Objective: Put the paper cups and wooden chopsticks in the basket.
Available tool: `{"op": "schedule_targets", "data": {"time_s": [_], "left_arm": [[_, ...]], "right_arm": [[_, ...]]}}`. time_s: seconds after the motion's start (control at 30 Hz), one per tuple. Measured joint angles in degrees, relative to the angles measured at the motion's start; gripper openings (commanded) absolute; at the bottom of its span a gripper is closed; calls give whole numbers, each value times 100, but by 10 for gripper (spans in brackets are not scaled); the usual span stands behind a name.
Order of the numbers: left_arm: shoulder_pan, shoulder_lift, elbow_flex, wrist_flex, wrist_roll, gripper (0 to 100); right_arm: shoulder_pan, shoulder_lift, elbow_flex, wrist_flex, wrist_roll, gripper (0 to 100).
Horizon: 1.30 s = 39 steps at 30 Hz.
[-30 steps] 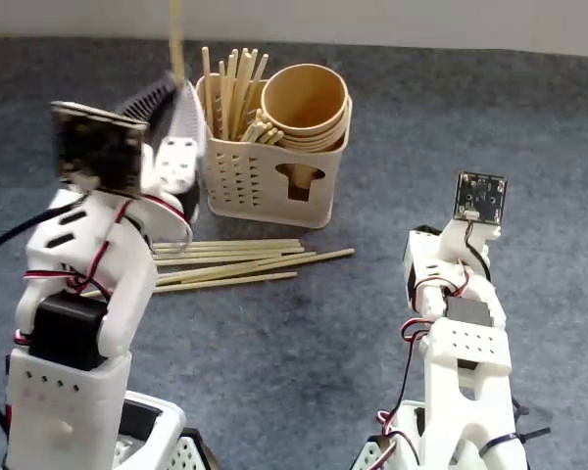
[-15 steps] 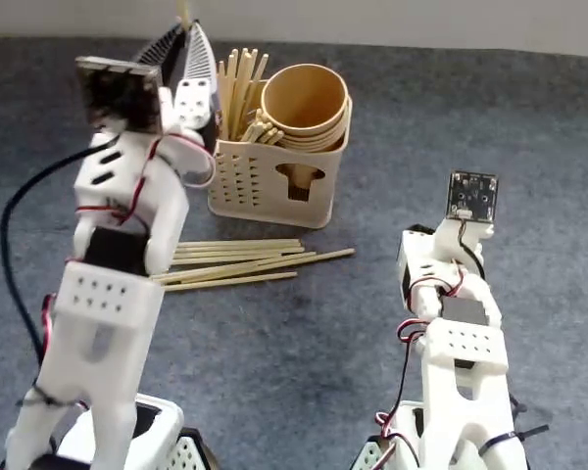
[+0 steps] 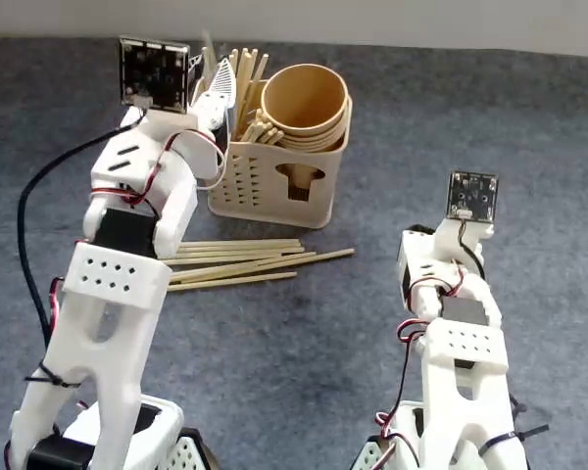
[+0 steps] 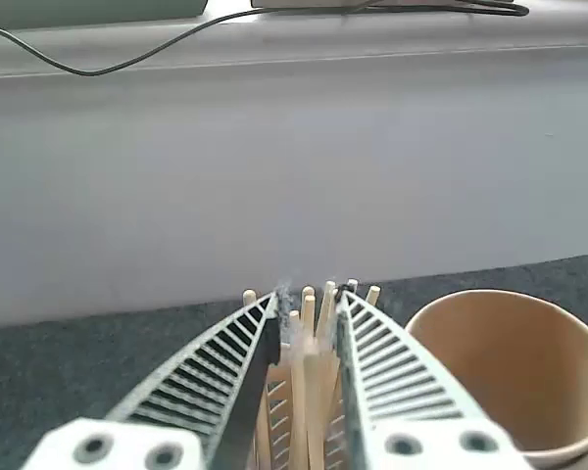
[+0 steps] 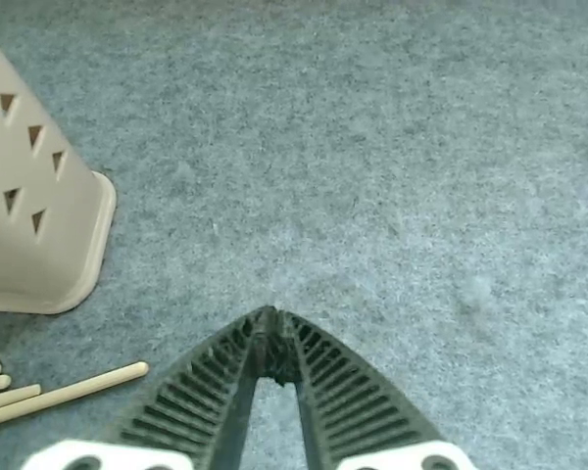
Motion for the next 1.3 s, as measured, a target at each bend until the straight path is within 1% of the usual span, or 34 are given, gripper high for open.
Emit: {"op": "schedule_targets", "data": {"time_s": [0.23, 0.4, 0.53, 0.63, 0.77, 1.0, 1.13, 1.23, 1.3], "left_arm": [[-18, 0, -862, 1609, 0, 109], [-18, 0, -1187, 2901, 0, 109], [-18, 0, -1187, 3420, -35, 108], [-18, 0, -1187, 3736, -440, 108], [114, -9, -1240, 4422, -932, 108], [844, -554, -1240, 5459, -1556, 108], [1257, -571, -1231, 6207, -2075, 111], [1275, -422, -1011, 6435, -2532, 116], [1257, -237, -712, 6470, -2866, 141]], "right_arm": [[-9, 0, 0, 0, 0, 10], [0, 0, 0, 0, 0, 10], [-9, 0, 0, 0, 0, 10], [-9, 0, 0, 0, 0, 10], [-9, 0, 0, 0, 0, 10], [-9, 0, 0, 0, 0, 10], [-9, 0, 0, 0, 0, 10], [0, 0, 0, 0, 0, 10], [-9, 0, 0, 0, 0, 10]]}}
